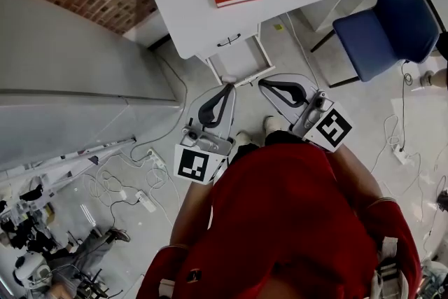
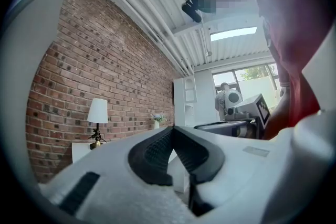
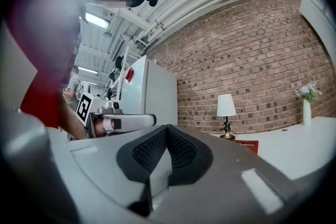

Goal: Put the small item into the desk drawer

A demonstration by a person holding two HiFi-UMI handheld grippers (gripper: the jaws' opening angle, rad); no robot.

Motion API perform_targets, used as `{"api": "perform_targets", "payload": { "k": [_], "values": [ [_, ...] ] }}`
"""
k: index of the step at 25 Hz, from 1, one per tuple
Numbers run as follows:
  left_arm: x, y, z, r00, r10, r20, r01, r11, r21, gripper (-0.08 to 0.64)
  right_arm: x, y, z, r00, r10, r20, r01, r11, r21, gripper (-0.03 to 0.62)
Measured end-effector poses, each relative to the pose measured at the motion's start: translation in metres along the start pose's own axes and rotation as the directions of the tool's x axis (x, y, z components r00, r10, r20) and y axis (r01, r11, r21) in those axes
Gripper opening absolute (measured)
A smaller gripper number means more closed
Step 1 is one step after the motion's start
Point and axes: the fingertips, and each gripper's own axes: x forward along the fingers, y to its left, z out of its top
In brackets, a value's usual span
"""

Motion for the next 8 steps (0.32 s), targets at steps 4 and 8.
{"api": "perform_targets", "payload": {
  "k": [4, 8],
  "values": [
    [-0.0048, 0.0072, -0.0051, 1.0, 0.011, -0.007, -0.011, 1.0, -0.001, 0.006, 0.0041, -0.0001, -0.0025, 1.0, -0.006, 0.001, 0.006, 1.0, 0.0, 0.011],
    [-0.0092, 0.009, -0.0075, 1.0, 0.012, -0.018, -0.012, 1.0, -0.008, 0.005, 0.0064, 0.0038, -0.0081, 1.0, -0.007, -0.016, 0.007, 1.0, 0.004, 0.011]
  ]
}}
